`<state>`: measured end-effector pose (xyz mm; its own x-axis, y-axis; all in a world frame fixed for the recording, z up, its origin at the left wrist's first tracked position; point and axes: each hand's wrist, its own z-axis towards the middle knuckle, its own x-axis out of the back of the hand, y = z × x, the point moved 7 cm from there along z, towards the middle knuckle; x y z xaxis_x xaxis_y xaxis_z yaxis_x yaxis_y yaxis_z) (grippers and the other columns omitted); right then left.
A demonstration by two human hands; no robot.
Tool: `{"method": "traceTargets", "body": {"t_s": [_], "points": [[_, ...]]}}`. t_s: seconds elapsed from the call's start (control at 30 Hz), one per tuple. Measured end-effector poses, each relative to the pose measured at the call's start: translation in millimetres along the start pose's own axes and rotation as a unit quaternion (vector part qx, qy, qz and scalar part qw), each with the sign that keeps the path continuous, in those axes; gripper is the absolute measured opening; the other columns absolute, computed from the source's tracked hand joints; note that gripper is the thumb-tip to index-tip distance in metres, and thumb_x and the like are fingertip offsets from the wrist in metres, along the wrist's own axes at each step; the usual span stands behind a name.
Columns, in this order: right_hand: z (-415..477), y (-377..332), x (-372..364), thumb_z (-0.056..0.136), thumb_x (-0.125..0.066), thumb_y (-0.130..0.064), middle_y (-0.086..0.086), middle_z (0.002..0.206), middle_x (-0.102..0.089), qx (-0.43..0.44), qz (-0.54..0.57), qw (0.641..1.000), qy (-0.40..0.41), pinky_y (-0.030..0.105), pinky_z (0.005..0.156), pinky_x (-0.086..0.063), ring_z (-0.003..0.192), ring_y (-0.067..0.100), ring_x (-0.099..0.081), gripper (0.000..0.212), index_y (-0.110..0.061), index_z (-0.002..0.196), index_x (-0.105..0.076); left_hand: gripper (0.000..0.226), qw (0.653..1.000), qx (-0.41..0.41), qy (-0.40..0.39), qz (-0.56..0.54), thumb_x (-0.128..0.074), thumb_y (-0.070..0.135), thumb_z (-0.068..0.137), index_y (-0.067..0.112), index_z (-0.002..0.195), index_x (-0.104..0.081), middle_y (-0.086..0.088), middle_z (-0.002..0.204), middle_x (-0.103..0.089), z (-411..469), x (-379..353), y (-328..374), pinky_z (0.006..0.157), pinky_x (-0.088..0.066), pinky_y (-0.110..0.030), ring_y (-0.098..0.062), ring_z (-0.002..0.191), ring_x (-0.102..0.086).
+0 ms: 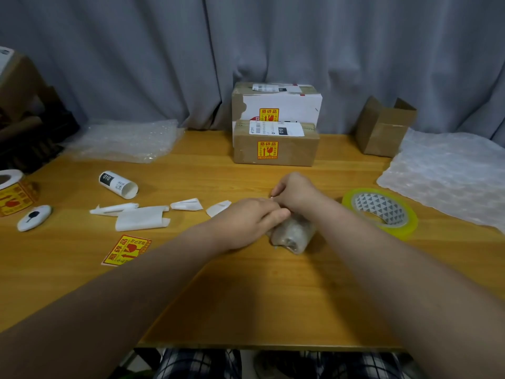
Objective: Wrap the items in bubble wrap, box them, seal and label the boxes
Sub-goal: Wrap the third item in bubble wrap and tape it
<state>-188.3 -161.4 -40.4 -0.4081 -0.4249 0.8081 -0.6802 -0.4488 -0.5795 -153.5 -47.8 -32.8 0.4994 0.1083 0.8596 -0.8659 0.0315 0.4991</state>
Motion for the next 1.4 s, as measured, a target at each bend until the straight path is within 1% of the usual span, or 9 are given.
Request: {"method": "traceTargets", "body": {"t_s": [0.13, 0.37, 0.57, 0.67, 0.83, 1.0, 1.1, 1.27, 1.4], "points": [[-4, 3, 2, 0.081, -0.072, -0.014, 0.004, 0.084, -0.064, 0.033, 0.005, 0.999, 0.023, 0.03, 0.075, -0.051, 0.086, 0.023, -0.062, 0.008, -0.013, 0.087, -0.067, 0.049, 0.999, 0.009, -0.014, 0.043, -0.059, 0.061, 0.079, 0.021, 0.106, -0.056, 0.006, 0.102, -0.059, -4, -5, 12, 0.079, -0.047, -0.031, -0.011, 0.092, -0.055], [-34, 6, 23, 0.086, -0.061, -0.013, 0.004, 0.097, -0.058, 0.119, 0.033, 0.99, 0.073, 0.025, 0.079, -0.04, 0.09, 0.016, -0.053, 0.004, -0.016, 0.083, -0.062, 0.037, 0.999, 0.011, 0.036, 0.024, -0.065, 0.054, 0.079, 0.022, 0.096, -0.054, 0.003, 0.095, -0.06, 1, -8, 8, 0.078, -0.048, -0.034, -0.013, 0.087, -0.055], [-72, 9, 26, 0.091, -0.062, -0.023, 0.005, 0.104, -0.06, 0.152, -0.006, 0.981, -0.121, 0.008, 0.069, -0.041, 0.09, 0.01, -0.052, 0.025, -0.008, 0.109, -0.069, 0.035, 0.996, 0.054, 0.014, -0.07, -0.074, 0.047, 0.073, 0.025, 0.099, -0.066, 0.008, 0.095, -0.067, 5, -3, -7, 0.085, -0.051, -0.031, -0.005, 0.09, -0.062], [-76, 19, 24, 0.082, -0.07, -0.041, -0.002, 0.117, -0.045, 0.168, -0.062, 0.973, -0.145, 0.012, 0.086, -0.036, 0.109, 0.01, -0.046, 0.047, -0.022, 0.124, -0.061, 0.031, 0.987, 0.076, -0.056, -0.132, -0.07, 0.045, 0.079, 0.032, 0.106, -0.068, 0.016, 0.109, -0.064, -5, -3, -12, 0.091, -0.044, -0.016, 0.004, 0.1, -0.057], [-78, 22, 16, 0.077, -0.077, -0.032, -0.001, 0.115, -0.043, 0.201, -0.073, 0.976, -0.041, 0.023, 0.09, -0.04, 0.105, 0.013, -0.047, 0.047, -0.019, 0.118, -0.06, 0.02, 0.98, 0.16, 0.093, -0.069, -0.059, 0.032, 0.091, 0.018, 0.105, -0.061, -0.004, 0.117, -0.058, -7, 9, -37, 0.087, -0.042, -0.026, -0.014, 0.097, -0.054], [-86, 24, 12, 0.078, -0.076, -0.029, -0.005, 0.109, -0.04, 0.242, -0.059, 0.968, 0.025, 0.022, 0.079, -0.038, 0.097, 0.012, -0.046, 0.038, -0.016, 0.109, -0.058, 0.074, 0.956, 0.284, 0.07, -0.024, -0.061, 0.056, 0.081, 0.006, 0.132, -0.043, -0.012, 0.13, -0.049, 2, 5, -45, 0.093, -0.043, -0.035, -0.025, 0.115, -0.05], [-90, 27, 11, 0.08, -0.075, -0.028, -0.006, 0.111, -0.039, 0.255, -0.046, 0.964, 0.05, 0.019, 0.081, -0.035, 0.098, 0.01, -0.045, 0.036, -0.016, 0.108, -0.057, 0.059, 0.958, 0.277, 0.039, -0.063, -0.06, 0.058, 0.081, 0.005, 0.107, -0.058, -0.009, 0.104, -0.06, 14, -3, -38, 0.075, -0.043, -0.031, -0.022, 0.094, -0.055], [-93, 25, 6, 0.08, -0.074, -0.027, -0.004, 0.121, -0.04, 0.285, -0.042, 0.955, 0.074, 0.026, 0.091, -0.04, 0.106, 0.013, -0.047, 0.035, -0.015, 0.107, -0.056, 0.019, 0.964, 0.203, 0.115, -0.128, -0.065, 0.031, 0.088, 0.012, 0.093, -0.06, -0.005, 0.095, -0.066, 25, -5, -30, 0.078, -0.047, -0.032, -0.024, 0.093, -0.061], [-79, 11, 3, 0.081, -0.072, -0.027, 0.0, 0.125, -0.047, 0.284, -0.089, 0.95, 0.091, 0.035, 0.093, -0.043, 0.112, 0.02, -0.048, 0.037, -0.015, 0.112, -0.055, 0.018, 0.966, 0.176, 0.156, -0.111, -0.058, 0.02, 0.092, 0.011, 0.108, -0.06, -0.003, 0.096, -0.063, 29, 9, -34, 0.073, -0.042, -0.026, -0.019, 0.09, -0.058]]}}
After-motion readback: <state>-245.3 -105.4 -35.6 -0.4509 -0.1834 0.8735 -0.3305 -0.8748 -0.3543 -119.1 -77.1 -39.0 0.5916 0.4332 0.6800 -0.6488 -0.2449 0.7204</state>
